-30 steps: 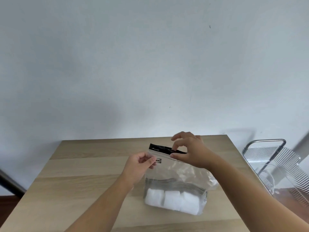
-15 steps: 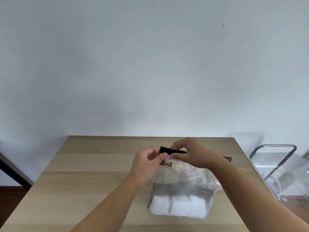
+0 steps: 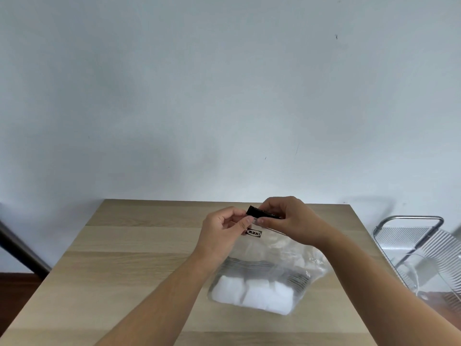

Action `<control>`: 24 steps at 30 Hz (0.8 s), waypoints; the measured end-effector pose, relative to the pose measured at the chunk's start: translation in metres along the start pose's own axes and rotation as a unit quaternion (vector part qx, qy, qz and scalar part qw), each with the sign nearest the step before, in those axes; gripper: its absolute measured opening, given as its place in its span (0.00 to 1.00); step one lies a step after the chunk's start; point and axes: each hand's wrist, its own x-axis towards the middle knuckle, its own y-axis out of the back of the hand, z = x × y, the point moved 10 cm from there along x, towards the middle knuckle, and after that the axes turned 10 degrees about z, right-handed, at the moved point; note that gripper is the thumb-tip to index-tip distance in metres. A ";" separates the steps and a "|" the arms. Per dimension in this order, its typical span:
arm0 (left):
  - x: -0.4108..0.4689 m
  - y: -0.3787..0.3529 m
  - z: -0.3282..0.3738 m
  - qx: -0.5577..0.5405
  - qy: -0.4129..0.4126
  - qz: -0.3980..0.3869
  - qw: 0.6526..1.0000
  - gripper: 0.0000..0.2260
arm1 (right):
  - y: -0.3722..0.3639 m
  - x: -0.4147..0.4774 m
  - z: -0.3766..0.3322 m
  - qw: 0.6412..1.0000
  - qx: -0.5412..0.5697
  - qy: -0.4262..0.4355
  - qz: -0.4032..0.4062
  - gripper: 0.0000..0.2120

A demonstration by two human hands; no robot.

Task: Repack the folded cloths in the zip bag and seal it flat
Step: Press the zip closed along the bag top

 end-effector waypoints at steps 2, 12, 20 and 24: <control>0.000 -0.001 0.001 0.009 -0.002 -0.001 1.000 0.03 | 0.001 0.000 0.000 1.000 -0.005 0.002 0.004 0.05; -0.004 0.001 0.000 0.056 -0.007 0.016 0.998 0.01 | -0.001 -0.002 -0.006 0.999 -0.045 0.019 0.019 0.05; -0.003 0.006 -0.003 0.039 0.016 0.036 0.998 0.01 | -0.003 -0.004 0.004 0.998 -0.059 -0.003 0.011 0.09; -0.007 -0.003 -0.005 0.016 0.035 -0.007 0.999 0.04 | -0.003 -0.004 0.007 0.999 -0.044 -0.023 0.011 0.10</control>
